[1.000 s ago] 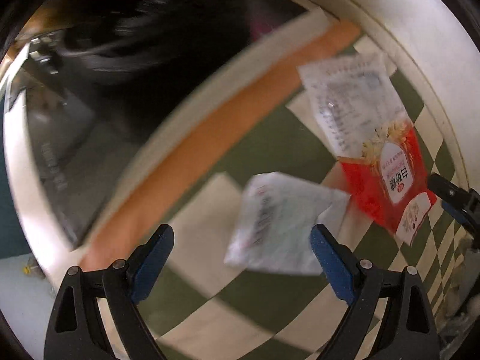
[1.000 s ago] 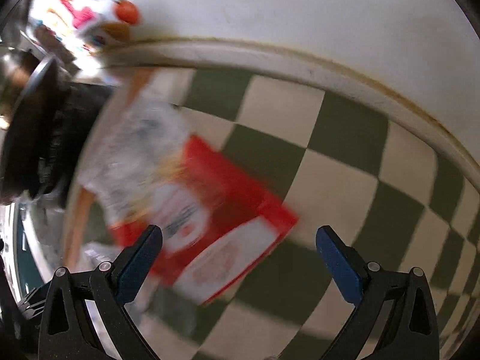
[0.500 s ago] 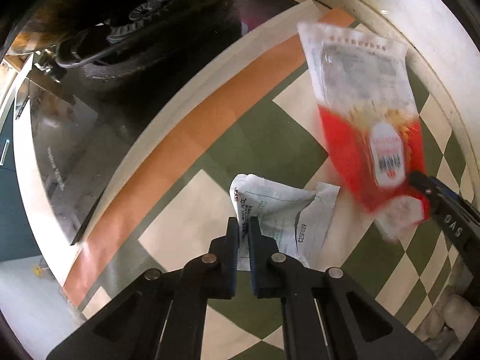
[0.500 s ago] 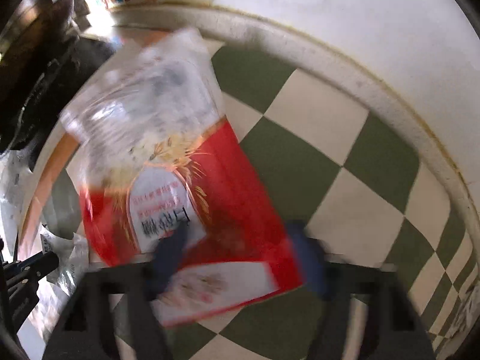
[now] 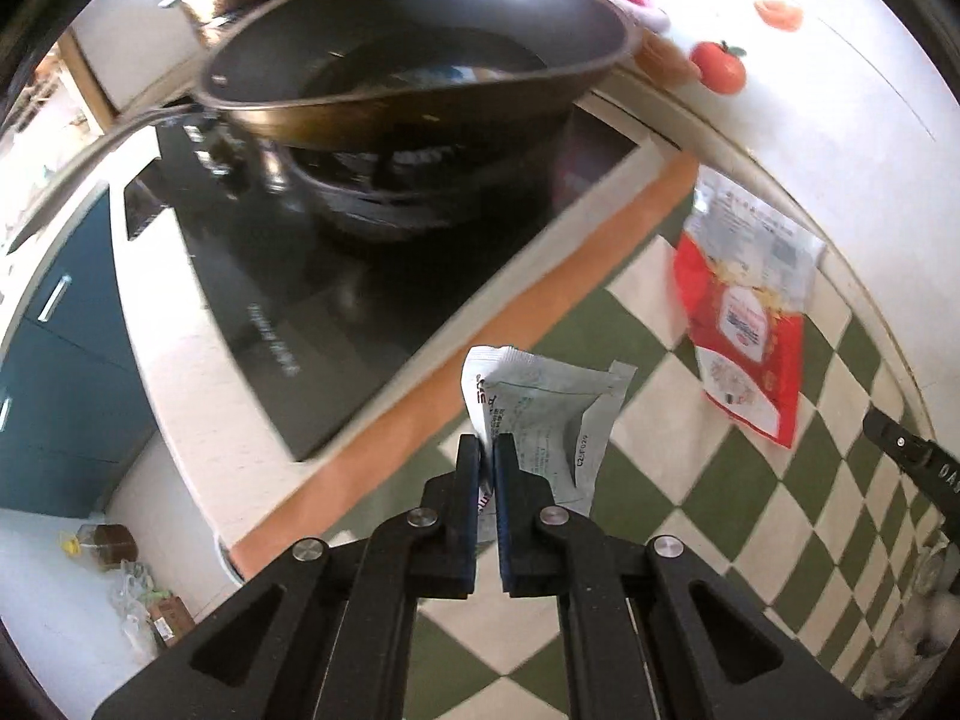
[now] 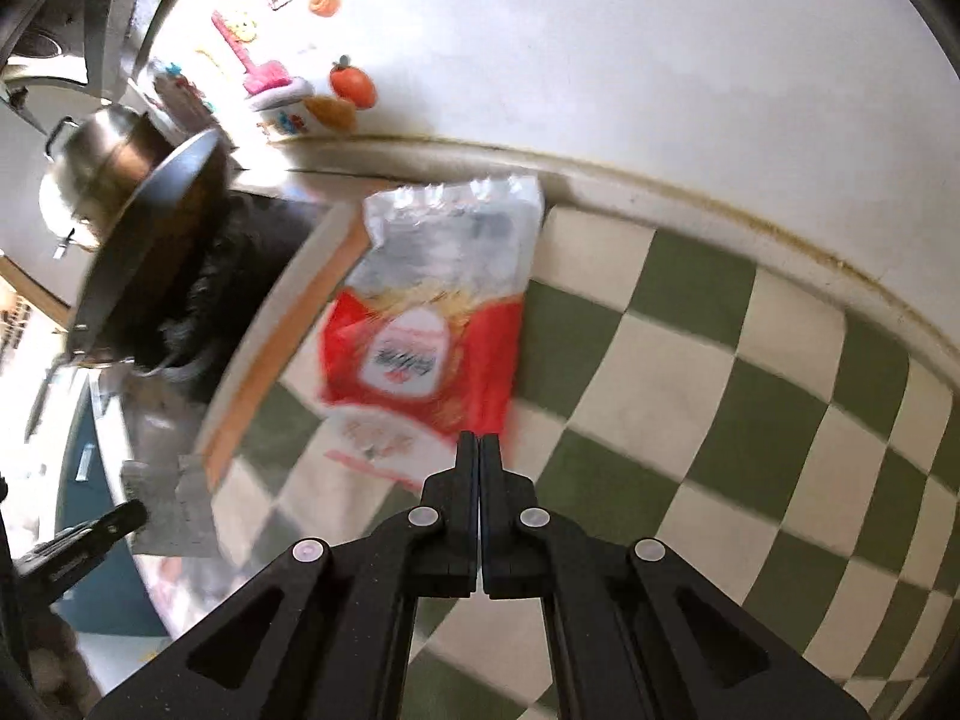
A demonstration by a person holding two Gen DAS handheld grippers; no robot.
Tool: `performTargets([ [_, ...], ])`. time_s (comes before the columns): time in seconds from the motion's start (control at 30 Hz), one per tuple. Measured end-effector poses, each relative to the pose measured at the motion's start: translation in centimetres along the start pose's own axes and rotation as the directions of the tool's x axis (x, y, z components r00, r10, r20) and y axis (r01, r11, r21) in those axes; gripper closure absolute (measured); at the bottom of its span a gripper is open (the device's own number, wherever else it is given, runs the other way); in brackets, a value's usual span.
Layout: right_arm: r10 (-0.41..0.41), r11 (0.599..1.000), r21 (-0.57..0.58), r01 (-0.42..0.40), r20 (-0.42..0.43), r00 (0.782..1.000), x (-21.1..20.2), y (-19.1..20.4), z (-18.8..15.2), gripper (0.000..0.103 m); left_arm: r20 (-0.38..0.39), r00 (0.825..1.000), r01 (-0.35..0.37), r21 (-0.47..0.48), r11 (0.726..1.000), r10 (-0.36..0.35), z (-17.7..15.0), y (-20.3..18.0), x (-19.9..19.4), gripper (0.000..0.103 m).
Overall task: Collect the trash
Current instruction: 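Grasp the white sachet with left tool while right tool grasps the red snack bag, then carry sachet and red snack bag down over the bin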
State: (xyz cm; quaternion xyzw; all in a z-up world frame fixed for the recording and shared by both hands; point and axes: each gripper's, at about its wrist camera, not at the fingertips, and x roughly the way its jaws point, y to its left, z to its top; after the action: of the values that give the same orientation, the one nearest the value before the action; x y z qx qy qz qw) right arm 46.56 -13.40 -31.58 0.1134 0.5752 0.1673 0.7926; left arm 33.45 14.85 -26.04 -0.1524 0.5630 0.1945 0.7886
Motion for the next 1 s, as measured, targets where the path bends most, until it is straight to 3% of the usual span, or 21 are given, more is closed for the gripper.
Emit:
performTargets([
  [0.03, 0.028, 0.998, 0.053, -0.027, -0.022, 0.999, -0.1, -0.8, 0.3, 0.102, 0.005, 1.0, -0.012, -0.012, 1.0, 0.012, -0.1, 0.2, 0.2, 0.101],
  [0.07, 0.061, 0.99, 0.128, -0.054, -0.052, 0.997, 0.3, -2.2, 0.4, 0.095, 0.005, 1.0, -0.02, -0.027, 0.999, 0.02, -0.1, 0.7, 0.4, 0.101],
  [0.17, 0.16, 0.926, 0.359, -0.119, -0.085, 0.984, 3.7, -5.5, -0.8, 0.051, -0.026, 0.999, -0.032, -0.063, 0.997, 0.031, -0.2, 1.2, 2.4, 0.101],
  [0.27, 0.257, 0.838, 0.514, -0.185, -0.073, 0.964, 6.6, -7.7, -2.6, 0.049, -0.06, 0.998, -0.024, -0.087, 0.996, 0.019, -0.2, 1.3, 3.9, 0.101],
  [0.3, 0.286, 0.808, 0.541, -0.234, -0.014, 0.958, 6.4, -8.1, -3.0, 0.043, -0.068, 0.998, -0.017, -0.091, 0.996, 0.011, -0.3, 1.5, 3.8, 0.101],
  [0.43, 0.459, 0.659, 0.613, -0.436, 0.131, 0.879, 8.4, -9.0, -3.8, 0.045, -0.101, 0.995, 0.009, -0.092, 0.996, -0.018, -0.4, 1.0, 4.7, 0.1],
  [0.47, 0.475, 0.642, 0.613, -0.461, 0.154, 0.867, 8.8, -8.9, -3.8, 0.046, -0.102, 0.995, 0.008, -0.091, 0.996, -0.018, -0.5, 0.9, 4.8, 0.1],
  [0.67, 0.502, 0.647, 0.573, -0.503, 0.177, 0.847, 10.3, -7.0, -2.5, 0.046, -0.116, 0.993, 0.005, -0.092, 0.996, -0.016, -0.3, 0.7, 5.5, 0.1],
  [0.77, 0.492, 0.668, 0.551, -0.5, 0.178, 0.853, 10.9, -5.9, -1.0, 0.049, -0.118, 0.993, 0.0, -0.087, 0.996, -0.01, -0.2, 0.7, 5.5, 0.1],
  [0.83, 0.473, 0.687, 0.546, -0.479, 0.165, 0.866, 11.6, -5.5, -0.3, 0.061, -0.116, 0.993, -0.002, -0.087, 0.996, -0.008, -0.2, 0.7, 5.7, 0.1],
  [0.87, 0.454, 0.706, 0.543, -0.455, 0.146, 0.879, 12.1, -5.2, 0.1, 0.089, -0.114, 0.994, -0.005, -0.083, 0.996, -0.004, -0.2, 0.6, 5.7, 0.1],
  [0.93, 0.437, 0.719, 0.532, -0.447, 0.154, 0.886, 12.4, -4.9, 0.3, 0.094, -0.109, 0.994, -0.008, -0.08, 0.997, 0.0, -0.2, 0.7, 5.5, 0.1],
  [1.0, 0.407, 0.762, 0.488, -0.426, 0.152, 0.901, 11.5, -3.7, 0.6, 0.096, -0.095, 0.995, -0.02, -0.078, 0.997, 0.013, -0.3, 1.1, 5.0, 0.1],
])
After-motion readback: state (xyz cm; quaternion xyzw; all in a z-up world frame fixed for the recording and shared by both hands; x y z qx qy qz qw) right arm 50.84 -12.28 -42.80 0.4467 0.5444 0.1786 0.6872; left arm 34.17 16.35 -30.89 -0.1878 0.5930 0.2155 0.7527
